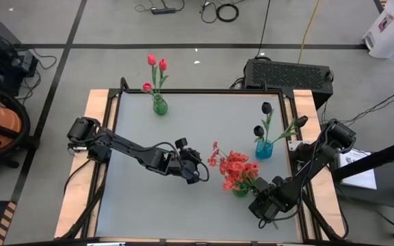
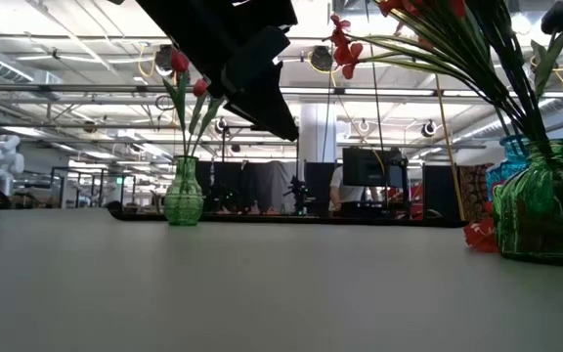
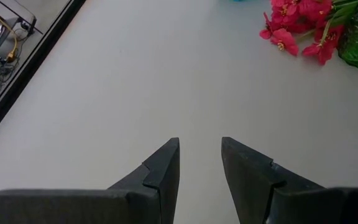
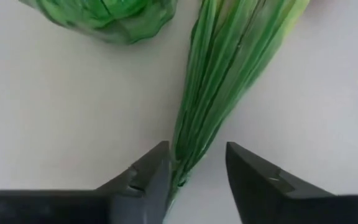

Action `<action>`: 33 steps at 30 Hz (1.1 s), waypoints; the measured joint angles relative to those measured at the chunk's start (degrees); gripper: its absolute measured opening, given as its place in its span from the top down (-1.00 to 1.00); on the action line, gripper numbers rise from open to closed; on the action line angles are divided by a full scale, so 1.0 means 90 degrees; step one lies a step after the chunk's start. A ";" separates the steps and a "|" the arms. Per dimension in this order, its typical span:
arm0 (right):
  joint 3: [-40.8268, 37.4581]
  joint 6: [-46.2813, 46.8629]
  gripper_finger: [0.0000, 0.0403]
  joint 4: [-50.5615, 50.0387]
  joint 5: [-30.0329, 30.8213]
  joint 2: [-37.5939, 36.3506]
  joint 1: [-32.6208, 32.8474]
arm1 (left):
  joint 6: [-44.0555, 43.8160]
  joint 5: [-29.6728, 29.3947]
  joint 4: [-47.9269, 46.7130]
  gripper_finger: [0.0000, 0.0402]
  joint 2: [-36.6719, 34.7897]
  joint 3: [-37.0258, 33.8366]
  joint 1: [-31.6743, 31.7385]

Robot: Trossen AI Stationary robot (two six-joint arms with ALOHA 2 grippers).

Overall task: Sort flowers into vase by color
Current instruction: Put the red flowers into the bottom green vase

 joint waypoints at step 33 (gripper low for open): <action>0.0279 0.0497 1.00 -0.1253 0.0233 -0.0005 0.0130 | -0.0002 0.0000 0.0000 0.36 0.0000 0.0000 0.0000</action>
